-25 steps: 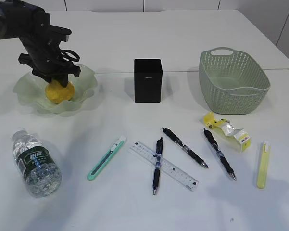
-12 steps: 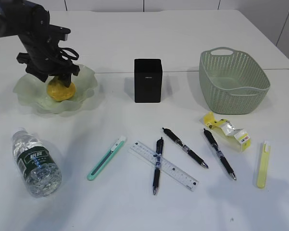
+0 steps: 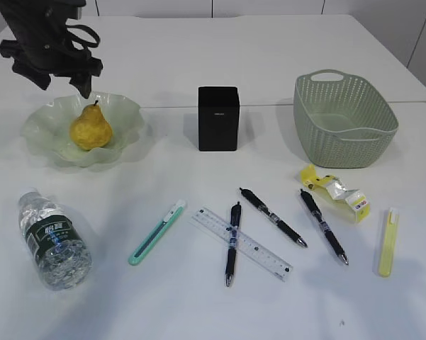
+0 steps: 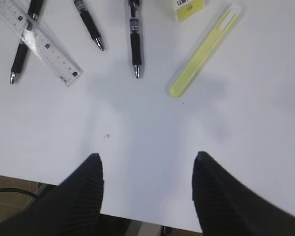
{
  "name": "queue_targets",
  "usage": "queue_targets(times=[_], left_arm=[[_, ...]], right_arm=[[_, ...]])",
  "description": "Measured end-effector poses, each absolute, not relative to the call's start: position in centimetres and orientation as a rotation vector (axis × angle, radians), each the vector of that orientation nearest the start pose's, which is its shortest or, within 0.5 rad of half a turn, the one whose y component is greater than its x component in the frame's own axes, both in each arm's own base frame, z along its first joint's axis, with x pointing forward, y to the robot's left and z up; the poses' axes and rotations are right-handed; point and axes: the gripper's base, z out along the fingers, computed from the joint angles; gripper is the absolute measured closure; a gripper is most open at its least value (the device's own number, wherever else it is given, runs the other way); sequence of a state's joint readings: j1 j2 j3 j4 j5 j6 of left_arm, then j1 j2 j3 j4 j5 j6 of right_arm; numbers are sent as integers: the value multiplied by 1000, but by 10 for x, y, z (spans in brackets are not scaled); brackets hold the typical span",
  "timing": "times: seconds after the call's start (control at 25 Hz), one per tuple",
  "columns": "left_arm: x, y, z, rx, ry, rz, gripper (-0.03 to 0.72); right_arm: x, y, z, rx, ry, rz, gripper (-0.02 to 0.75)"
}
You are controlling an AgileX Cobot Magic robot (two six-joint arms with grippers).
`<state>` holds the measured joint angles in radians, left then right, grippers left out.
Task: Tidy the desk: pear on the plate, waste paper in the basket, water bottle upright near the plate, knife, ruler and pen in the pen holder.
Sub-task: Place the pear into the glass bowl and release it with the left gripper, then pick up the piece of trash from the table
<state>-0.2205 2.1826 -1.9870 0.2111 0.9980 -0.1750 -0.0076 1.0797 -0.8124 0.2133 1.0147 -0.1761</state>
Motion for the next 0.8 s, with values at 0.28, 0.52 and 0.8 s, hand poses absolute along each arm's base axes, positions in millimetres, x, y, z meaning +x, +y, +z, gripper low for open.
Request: queue_targets(times=[0.28,0.52,0.8], left_arm=[[450,-82,303,155,2638,92,147],[417,-67,339,145,2614,69,185],[360,-61,325,131,2758,-40,188]], right_arm=[[189,14,305,-146,2709,211,310],[189,14,308,-154,2713,197,310],[191,16,305,-202,2730,165,310]])
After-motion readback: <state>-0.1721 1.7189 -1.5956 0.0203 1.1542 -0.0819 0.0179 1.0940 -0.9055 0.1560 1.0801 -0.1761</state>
